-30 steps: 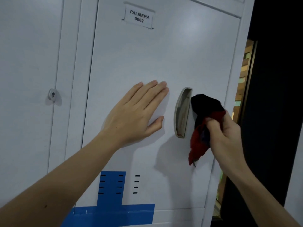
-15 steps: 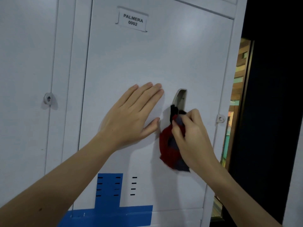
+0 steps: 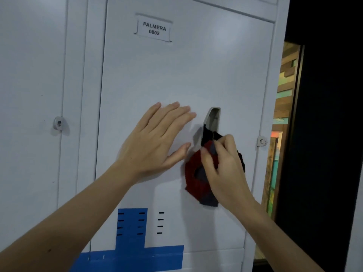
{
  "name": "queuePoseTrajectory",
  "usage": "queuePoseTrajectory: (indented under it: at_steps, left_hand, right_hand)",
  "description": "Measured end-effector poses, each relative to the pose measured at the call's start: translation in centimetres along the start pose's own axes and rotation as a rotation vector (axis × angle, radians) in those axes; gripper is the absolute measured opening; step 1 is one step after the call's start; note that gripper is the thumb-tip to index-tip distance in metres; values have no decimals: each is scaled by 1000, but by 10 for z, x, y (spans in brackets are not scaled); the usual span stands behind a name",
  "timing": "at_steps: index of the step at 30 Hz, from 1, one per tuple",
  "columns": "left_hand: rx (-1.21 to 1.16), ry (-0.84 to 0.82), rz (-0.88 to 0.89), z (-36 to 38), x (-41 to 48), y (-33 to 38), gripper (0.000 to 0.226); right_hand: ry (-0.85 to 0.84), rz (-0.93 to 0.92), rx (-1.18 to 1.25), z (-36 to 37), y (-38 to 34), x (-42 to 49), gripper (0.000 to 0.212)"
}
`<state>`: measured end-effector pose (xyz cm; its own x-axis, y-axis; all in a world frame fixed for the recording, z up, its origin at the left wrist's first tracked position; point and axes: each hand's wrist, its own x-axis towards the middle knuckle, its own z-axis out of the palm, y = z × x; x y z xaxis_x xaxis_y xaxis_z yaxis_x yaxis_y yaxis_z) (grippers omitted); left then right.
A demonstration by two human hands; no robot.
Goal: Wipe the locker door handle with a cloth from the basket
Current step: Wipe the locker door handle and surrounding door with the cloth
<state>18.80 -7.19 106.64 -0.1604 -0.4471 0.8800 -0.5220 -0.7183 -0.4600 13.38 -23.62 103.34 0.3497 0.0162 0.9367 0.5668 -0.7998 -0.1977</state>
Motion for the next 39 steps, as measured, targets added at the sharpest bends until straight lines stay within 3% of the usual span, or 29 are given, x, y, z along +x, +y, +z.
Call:
queuePoseTrajectory:
  at_steps: [2, 4, 8, 12, 15, 18, 20, 25, 30, 35, 39]
  left_hand:
    - [-35, 13, 32, -2, 0, -1, 41]
    - [-65, -16, 47, -4, 1, -3, 45]
    - [-192, -98, -30, -14, 5, 4, 60]
    - [-232, -148, -78, -18, 2, 12, 43]
    - [-205, -154, -194, -27, 5, 0, 32]
    - [-129, -183, -309, -42, 20, -6, 19]
    - [-114, -113, -332, -42, 33, -1, 8]
    - [-40, 74, -265, -5, 36, 39, 28]
    - [133, -21, -32, 21, -18, 47, 32]
    - [140, 110, 107, 13, -14, 25, 28]
    - [150, 148, 61, 19, 23, 21, 34]
  right_hand:
    - [-230, 116, 225, -13, -5, -15, 8]
    - [-381, 210, 383, -30, -5, -14, 26]
    - [-498, 261, 481, -46, 1, -8, 57]
    - [-548, 213, 461, -55, 9, -13, 69]
    - [-408, 131, 379, -69, 15, -8, 57]
    - [-239, -2, 90, -77, 23, 4, 46]
    - [-147, -87, -85, -74, 31, 14, 40]
    - [94, -275, -327, -50, 48, 21, 41]
    - [94, -404, -455, -30, 65, 18, 45]
    - [133, -427, -477, -20, 75, 18, 45]
    - [148, -443, -455, -18, 76, 19, 45]
